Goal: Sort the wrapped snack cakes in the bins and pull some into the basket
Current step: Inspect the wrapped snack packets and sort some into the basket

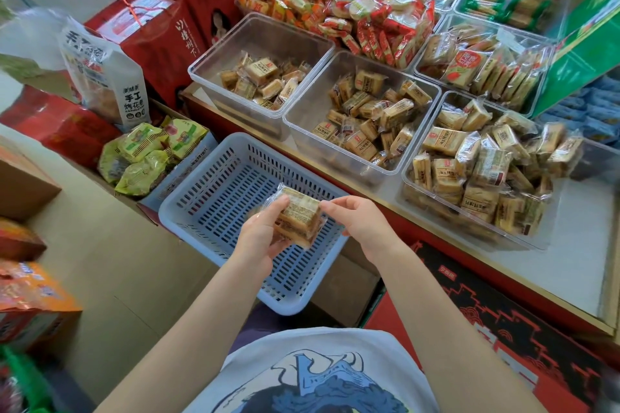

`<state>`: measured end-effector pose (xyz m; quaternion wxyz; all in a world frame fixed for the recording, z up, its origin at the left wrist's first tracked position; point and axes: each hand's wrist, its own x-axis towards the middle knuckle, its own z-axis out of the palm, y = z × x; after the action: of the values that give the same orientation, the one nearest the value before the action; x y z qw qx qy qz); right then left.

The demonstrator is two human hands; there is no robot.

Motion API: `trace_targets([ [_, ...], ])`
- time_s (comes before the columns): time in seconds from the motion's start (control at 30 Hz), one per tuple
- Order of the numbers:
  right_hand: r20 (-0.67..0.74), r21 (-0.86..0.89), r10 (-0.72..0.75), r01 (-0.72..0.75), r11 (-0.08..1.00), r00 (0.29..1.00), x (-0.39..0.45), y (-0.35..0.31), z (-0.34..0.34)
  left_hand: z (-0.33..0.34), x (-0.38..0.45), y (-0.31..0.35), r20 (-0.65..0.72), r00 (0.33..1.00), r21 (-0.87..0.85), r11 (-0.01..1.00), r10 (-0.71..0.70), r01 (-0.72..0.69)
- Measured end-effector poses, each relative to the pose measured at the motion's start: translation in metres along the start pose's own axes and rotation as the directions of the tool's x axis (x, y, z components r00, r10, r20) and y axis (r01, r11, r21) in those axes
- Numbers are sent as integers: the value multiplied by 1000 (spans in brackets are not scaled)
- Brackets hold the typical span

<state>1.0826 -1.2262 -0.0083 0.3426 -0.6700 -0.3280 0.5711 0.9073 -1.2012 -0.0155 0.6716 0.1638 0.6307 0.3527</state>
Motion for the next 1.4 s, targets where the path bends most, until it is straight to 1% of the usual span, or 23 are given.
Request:
trace_targets([
  [0.07, -6, 6, -8, 8, 1000, 1000, -1, 1, 0, -1, 1, 2, 8, 1000, -14, 1000, 6, -6],
  [0.27, 44, 12, -14, 13, 1000, 999, -4, 2, 1, -5, -3, 7, 131, 990, 73, 996, 45, -55],
  [0.33, 31, 32, -20, 19, 999, 999, -3, 3, 1, -6, -4, 5, 173, 984, 87, 994, 43, -59],
  [0.47, -23, 103, -41, 43, 994, 999, -2, 6, 2, -7, -1, 2, 207, 977, 84, 994, 44, -63],
  [0.6, -103, 133, -80, 94, 987, 991, -3, 7, 7, -5, 0, 0, 198, 979, 73, 995, 52, -67],
  [0.77, -141, 180, -109, 134, 975, 984, -4, 8, 8, -5, 0, -2, 190, 979, 79, 993, 70, -86],
  [0.93, -176, 225, -41, 81, 971, 984, -3, 5, 6, -4, 2, -4, 198, 975, 64, 992, 98, -112],
  [1.07, -178, 157, 26, 2, 988, 984, -2, 3, 12, -1, 4, -7, 148, 980, 83, 986, 134, -147],
  [1.13, -210, 99, 30, -9, 995, 977, -1, 4, 15, 1, 4, -9, 122, 986, 102, 987, 115, -128],
  [1.23, -274, 15, -3, 8, 1000, 962, 1, 11, 17, 4, 2, -9, 141, 986, 153, 982, 85, -107],
  [1.33, -300, 55, -19, 38, 998, 954, 2, 11, 12, 8, -2, -7, 166, 985, 190, 978, 51, -83],
  [1.4, -280, 131, -16, 54, 990, 960, 0, 7, 7, 11, -4, -6, 162, 986, 156, 986, 27, -53],
])
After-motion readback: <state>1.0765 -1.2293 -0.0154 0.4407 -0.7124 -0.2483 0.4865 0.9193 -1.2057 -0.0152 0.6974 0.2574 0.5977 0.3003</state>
